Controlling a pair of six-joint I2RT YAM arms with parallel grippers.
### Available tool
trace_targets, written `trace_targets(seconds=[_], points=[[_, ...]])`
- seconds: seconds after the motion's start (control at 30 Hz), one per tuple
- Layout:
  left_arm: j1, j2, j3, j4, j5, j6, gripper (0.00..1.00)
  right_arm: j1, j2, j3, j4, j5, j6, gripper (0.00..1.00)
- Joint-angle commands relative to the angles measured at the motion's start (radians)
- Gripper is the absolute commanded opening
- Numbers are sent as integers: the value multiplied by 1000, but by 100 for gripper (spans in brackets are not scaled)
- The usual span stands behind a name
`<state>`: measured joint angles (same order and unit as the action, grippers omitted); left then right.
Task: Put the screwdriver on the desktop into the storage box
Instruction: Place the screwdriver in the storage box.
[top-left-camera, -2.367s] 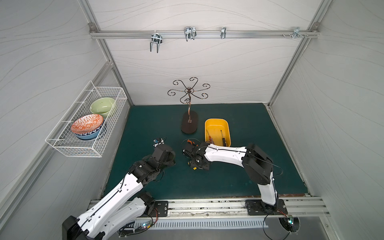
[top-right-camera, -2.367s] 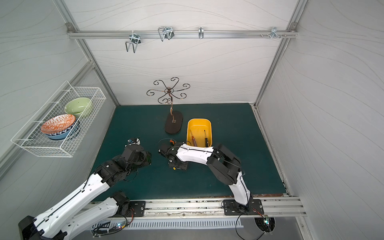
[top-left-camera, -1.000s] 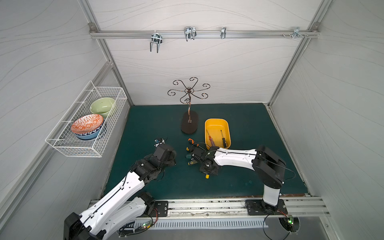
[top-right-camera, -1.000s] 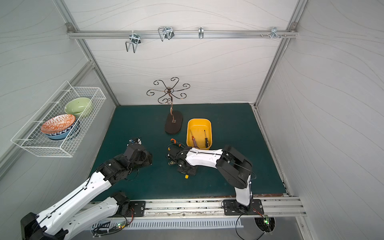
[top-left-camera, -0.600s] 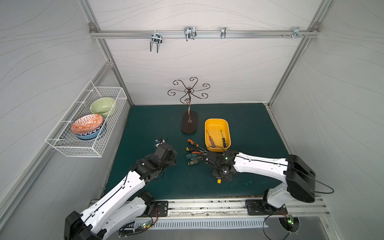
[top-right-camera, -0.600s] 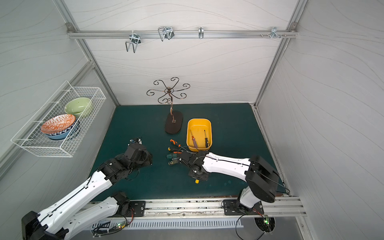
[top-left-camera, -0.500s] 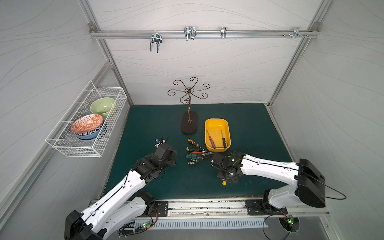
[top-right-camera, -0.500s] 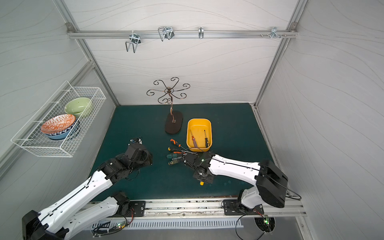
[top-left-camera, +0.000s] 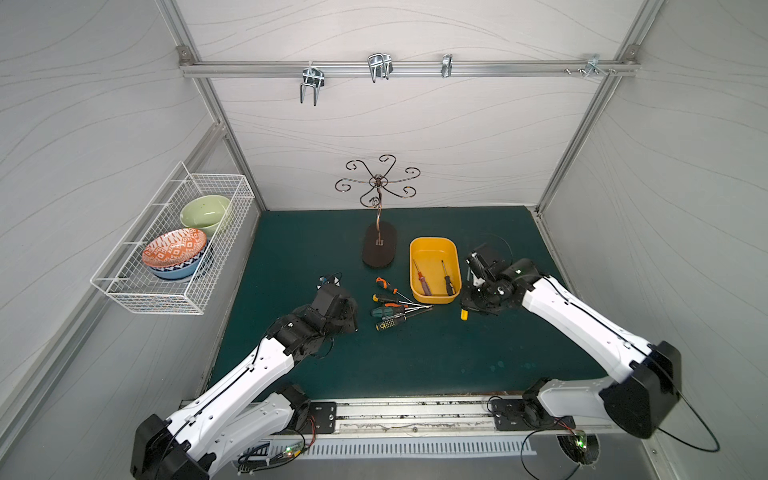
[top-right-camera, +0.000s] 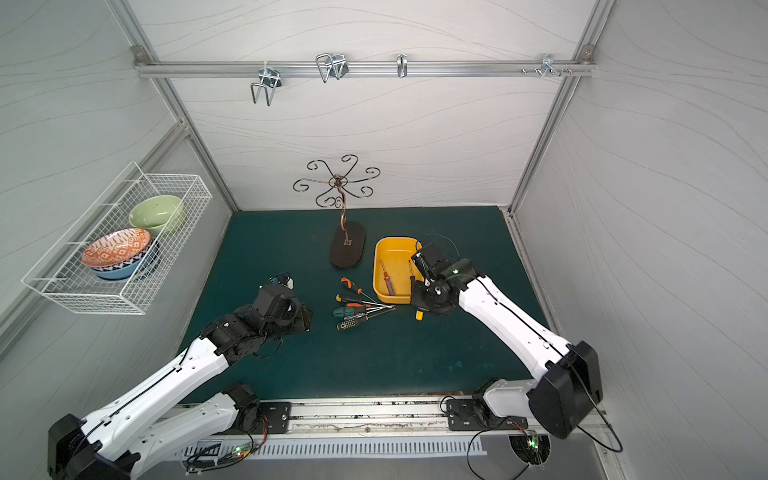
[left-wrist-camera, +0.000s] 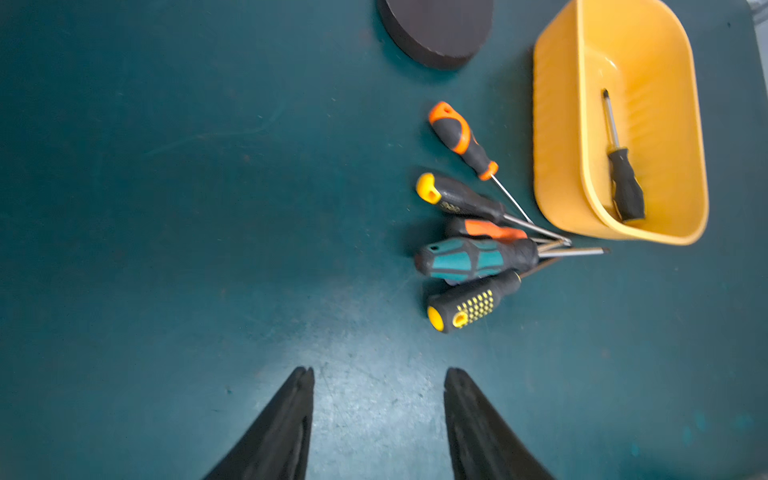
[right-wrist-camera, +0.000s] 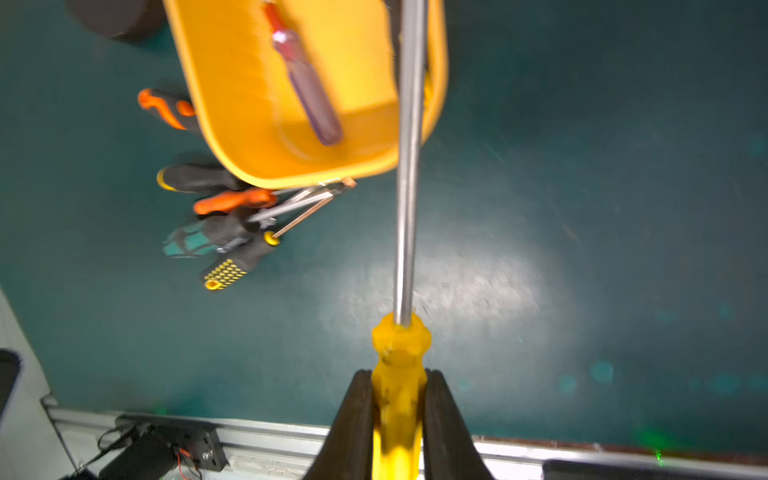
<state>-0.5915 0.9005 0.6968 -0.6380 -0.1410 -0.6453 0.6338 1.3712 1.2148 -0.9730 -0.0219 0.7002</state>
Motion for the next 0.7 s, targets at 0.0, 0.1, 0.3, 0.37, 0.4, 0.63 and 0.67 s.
trace_targets(seconds=[0.0, 0.1, 0.3, 0.37, 0.4, 0.63, 0.67], points=[[5, 17, 58, 41, 91, 67, 54, -22, 110, 107, 15, -115, -200, 0], [6, 49, 72, 30, 133, 100, 54, -27, 235, 205, 9, -142, -255, 0], [6, 121, 117, -5, 159, 159, 54, -44, 451, 334, 5, -122, -310, 0], [7, 136, 130, -15, 158, 174, 54, -56, 494, 351, 12, -106, -318, 0], [6, 141, 134, -20, 157, 180, 54, -66, 511, 354, 22, -105, -319, 0], [6, 179, 148, -3, 147, 196, 54, -103, 602, 354, 76, -92, -328, 3], [6, 190, 151, -1, 147, 197, 54, -106, 613, 354, 83, -90, -329, 4]])
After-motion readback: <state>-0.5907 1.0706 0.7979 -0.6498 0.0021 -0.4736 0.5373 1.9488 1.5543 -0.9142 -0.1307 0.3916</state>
